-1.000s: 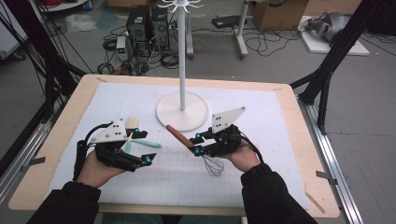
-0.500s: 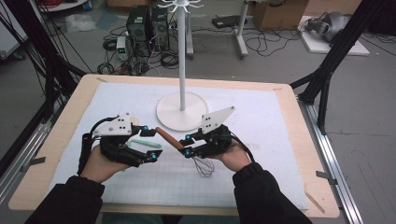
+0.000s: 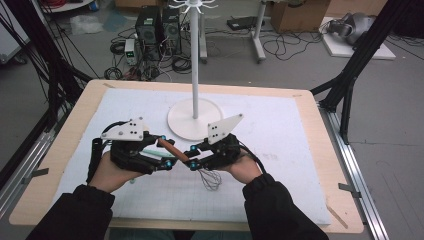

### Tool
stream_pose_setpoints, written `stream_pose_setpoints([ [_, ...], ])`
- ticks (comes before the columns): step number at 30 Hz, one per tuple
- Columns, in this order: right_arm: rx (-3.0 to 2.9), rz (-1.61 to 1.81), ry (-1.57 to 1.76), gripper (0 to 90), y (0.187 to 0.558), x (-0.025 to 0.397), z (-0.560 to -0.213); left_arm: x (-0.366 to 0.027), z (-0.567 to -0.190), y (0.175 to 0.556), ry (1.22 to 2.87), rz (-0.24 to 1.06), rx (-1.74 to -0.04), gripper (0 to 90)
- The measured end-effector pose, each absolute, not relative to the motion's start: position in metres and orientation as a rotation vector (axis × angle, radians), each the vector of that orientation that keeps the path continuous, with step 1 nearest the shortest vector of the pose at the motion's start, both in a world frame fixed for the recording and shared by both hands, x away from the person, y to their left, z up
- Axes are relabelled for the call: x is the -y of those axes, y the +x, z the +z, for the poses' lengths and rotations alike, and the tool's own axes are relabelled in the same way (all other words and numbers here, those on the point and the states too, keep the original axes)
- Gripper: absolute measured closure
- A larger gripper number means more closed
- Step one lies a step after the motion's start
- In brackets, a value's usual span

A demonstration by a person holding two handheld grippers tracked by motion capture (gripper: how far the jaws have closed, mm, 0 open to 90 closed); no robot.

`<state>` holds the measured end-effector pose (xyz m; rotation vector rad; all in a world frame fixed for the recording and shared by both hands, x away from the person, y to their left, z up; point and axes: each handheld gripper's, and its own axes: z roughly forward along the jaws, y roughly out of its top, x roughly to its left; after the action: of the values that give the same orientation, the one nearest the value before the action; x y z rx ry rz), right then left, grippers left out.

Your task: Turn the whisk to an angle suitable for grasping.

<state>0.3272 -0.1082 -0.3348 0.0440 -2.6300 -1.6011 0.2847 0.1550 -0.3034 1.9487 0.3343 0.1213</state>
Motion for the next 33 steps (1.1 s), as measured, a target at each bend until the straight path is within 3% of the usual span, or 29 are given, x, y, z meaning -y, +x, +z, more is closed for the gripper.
stream_pose_setpoints([
  [10,2.618,-1.607,0.078,70.1,0.326,0.103,-0.334,-0.159,-0.300,0.286,1.919,0.087,-0.311,68.1],
  [33,2.725,-1.727,0.062,69.2,0.315,0.098,-0.322,-0.158,-0.283,0.283,1.886,0.154,-0.363,70.1],
])
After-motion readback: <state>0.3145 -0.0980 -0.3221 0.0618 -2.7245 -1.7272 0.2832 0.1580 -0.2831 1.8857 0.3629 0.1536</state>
